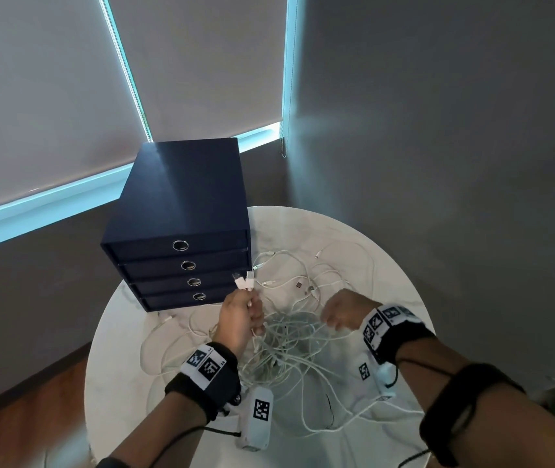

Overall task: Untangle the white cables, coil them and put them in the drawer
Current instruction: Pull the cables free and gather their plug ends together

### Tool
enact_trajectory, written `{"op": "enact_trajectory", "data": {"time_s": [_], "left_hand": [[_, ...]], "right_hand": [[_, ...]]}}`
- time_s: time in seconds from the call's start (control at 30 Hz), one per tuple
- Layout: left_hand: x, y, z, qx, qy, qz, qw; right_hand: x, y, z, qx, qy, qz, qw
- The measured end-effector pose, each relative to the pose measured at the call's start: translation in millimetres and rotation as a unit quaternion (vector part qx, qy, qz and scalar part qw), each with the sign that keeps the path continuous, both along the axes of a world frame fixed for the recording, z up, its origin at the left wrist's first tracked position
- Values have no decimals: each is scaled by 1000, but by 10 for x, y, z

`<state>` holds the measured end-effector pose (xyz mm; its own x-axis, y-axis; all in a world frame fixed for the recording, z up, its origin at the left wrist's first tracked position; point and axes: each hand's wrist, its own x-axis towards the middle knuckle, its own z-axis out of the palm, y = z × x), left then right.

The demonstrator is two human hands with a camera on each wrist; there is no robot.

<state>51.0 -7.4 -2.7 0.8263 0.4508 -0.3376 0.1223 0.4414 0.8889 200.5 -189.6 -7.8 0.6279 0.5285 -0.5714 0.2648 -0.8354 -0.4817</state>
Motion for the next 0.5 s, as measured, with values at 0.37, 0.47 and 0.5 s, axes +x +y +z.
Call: {"op": "enact_trajectory", "data": {"time_s": [0.37, 0.47, 0.5], "left_hand": [[-41, -72, 65, 27, 43, -22, 998], [-45, -75, 70, 12, 54, -19, 998], [-45, -72, 68, 8, 59, -17, 998]], "right_hand": [[181, -132, -716, -202, -217, 92, 951], [130, -128, -762, -215, -272, 103, 932], [130, -109, -730, -213, -288, 109, 927]]}}
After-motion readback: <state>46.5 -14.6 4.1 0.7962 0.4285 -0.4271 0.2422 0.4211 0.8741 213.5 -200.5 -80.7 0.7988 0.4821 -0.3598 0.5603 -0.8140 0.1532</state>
